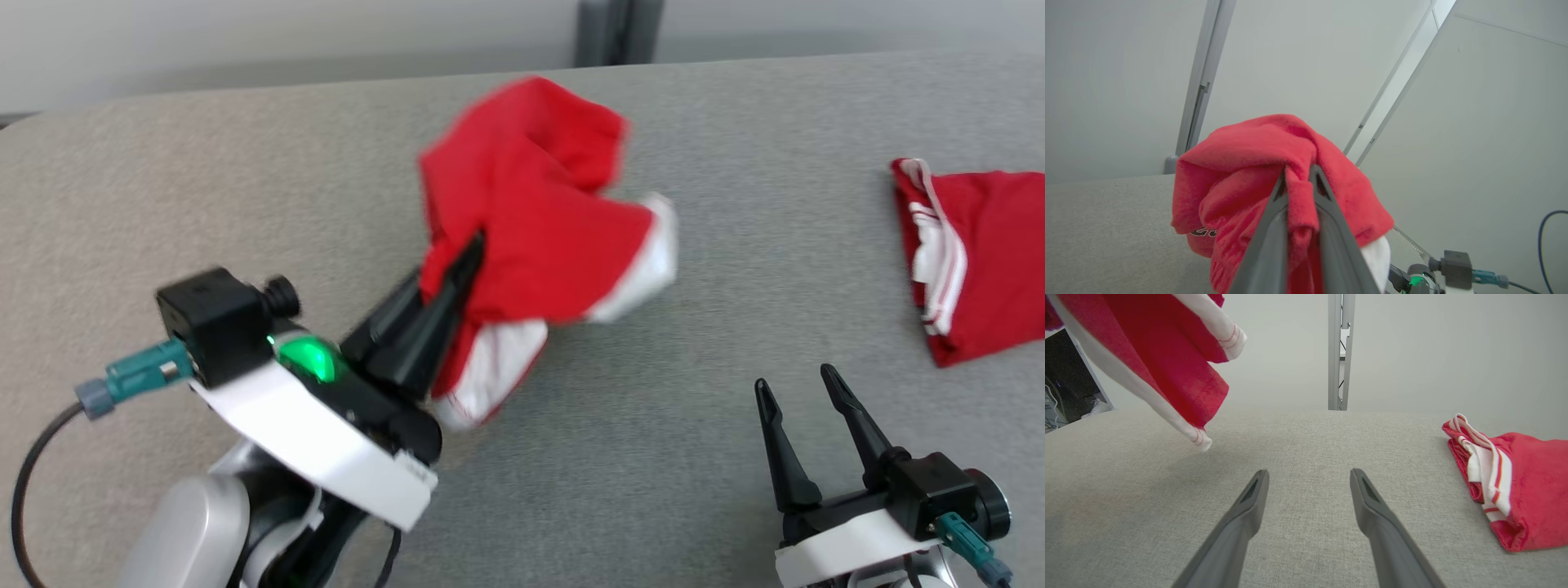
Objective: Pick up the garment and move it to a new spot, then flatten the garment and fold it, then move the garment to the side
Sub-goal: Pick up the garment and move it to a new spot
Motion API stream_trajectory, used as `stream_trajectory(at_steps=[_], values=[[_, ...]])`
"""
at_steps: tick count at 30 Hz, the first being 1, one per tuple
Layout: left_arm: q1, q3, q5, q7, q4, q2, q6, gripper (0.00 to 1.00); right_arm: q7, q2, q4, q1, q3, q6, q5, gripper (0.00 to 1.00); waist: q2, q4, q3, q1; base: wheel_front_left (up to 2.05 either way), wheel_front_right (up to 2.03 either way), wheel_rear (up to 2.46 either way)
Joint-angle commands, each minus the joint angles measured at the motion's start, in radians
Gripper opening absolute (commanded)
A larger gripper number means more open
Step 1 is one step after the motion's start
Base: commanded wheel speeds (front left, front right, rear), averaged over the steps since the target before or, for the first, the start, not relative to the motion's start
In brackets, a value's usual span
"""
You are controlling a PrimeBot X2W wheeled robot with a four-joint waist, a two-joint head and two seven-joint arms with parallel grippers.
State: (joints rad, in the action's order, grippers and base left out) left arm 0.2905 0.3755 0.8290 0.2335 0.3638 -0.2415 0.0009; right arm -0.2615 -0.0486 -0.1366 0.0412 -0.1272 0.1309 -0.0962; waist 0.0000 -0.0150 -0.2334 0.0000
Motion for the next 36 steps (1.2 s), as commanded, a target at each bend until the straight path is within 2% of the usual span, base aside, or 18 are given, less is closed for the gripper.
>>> stream_trajectory(at_steps=[1,2,5,7,9,12,13,14,15,19,21,24,29,33,36], values=[[-0.019,-0.001,0.000,0.018,0.015,-0.019,0.018,0.00,-0.005,-0.004,0.001,-0.002,0.000,0.000,-0.007,1.00,0.0000,-0.059,0.037,0.0000,0.00,0.00,0.00],[-0.055,0.017,0.021,0.068,0.038,-0.018,0.055,0.00,-0.005,-0.004,0.003,-0.001,-0.001,0.000,-0.018,1.00,0.0000,-0.083,0.037,0.0000,0.00,0.00,0.00],[-0.086,0.029,0.057,0.112,-0.004,-0.016,0.076,0.00,-0.005,-0.004,0.001,-0.004,-0.009,0.000,-0.026,1.00,0.0000,-0.108,0.036,0.0000,0.00,0.00,0.00],[-0.097,0.020,0.088,0.137,-0.105,-0.020,0.089,0.00,-0.005,-0.004,-0.006,-0.005,-0.013,0.000,-0.036,1.00,0.0000,-0.126,0.031,0.0000,0.00,0.00,0.00],[-0.088,0.023,0.071,0.151,-0.248,-0.039,0.090,0.00,-0.005,-0.003,-0.014,-0.003,-0.025,0.000,-0.042,1.00,0.0000,-0.145,0.029,0.0000,0.00,0.00,0.00],[-0.044,0.022,0.039,0.114,-0.464,-0.035,0.082,0.00,-0.005,-0.004,-0.024,0.010,-0.044,0.000,-0.050,1.00,0.0000,-0.171,0.027,0.0000,0.00,0.00,0.00],[-0.030,0.026,0.024,0.090,-0.525,-0.034,0.076,0.11,-0.005,-0.005,-0.025,0.012,-0.049,0.000,-0.054,1.00,0.0000,-0.178,0.026,0.0000,0.00,0.00,0.00],[-0.024,0.031,0.020,0.074,-0.577,-0.018,0.071,0.60,-0.005,-0.005,-0.025,0.010,-0.047,0.000,-0.055,1.00,0.0000,-0.181,0.028,0.0000,0.00,0.00,0.00],[-0.017,0.031,0.018,0.055,-0.618,-0.005,0.065,1.00,-0.005,-0.004,-0.025,0.007,-0.045,0.000,-0.058,1.00,0.0000,-0.184,0.030,0.0000,0.00,0.00,0.00],[0.009,0.027,-0.041,-0.061,-0.715,-0.013,0.054,1.00,-0.005,-0.004,-0.031,-0.013,-0.038,0.000,-0.053,1.00,0.0000,-0.187,0.055,0.0000,0.00,0.00,0.00],[0.001,0.051,-0.137,-0.156,-0.718,-0.051,0.064,1.00,-0.005,-0.005,-0.024,-0.026,-0.028,0.000,-0.045,1.00,0.0000,-0.186,0.081,0.0000,0.00,0.00,0.00],[-0.077,0.058,-0.198,-0.279,-0.675,-0.057,0.105,1.00,-0.005,-0.004,-0.011,-0.059,0.000,0.000,-0.028,1.00,0.0000,-0.172,0.132,0.0000,0.00,0.00,0.00],[-0.245,0.037,-0.270,-0.418,-0.550,-0.088,0.210,1.00,-0.005,-0.005,0.029,-0.113,0.037,0.000,0.020,1.00,0.0000,-0.132,0.216,0.0000,0.00,0.00,0.00],[-0.356,0.008,-0.313,-0.481,-0.493,-0.105,0.264,1.00,-0.005,-0.004,0.050,-0.144,0.079,0.000,0.053,1.00,0.0000,-0.081,0.253,0.0000,0.00,0.00,0.00],[-0.421,-0.038,-0.329,-0.497,-0.485,-0.102,0.276,1.00,-0.005,-0.005,0.046,-0.158,0.106,0.000,0.065,1.00,0.0000,-0.050,0.277,0.0000,0.00,0.00,0.00]])
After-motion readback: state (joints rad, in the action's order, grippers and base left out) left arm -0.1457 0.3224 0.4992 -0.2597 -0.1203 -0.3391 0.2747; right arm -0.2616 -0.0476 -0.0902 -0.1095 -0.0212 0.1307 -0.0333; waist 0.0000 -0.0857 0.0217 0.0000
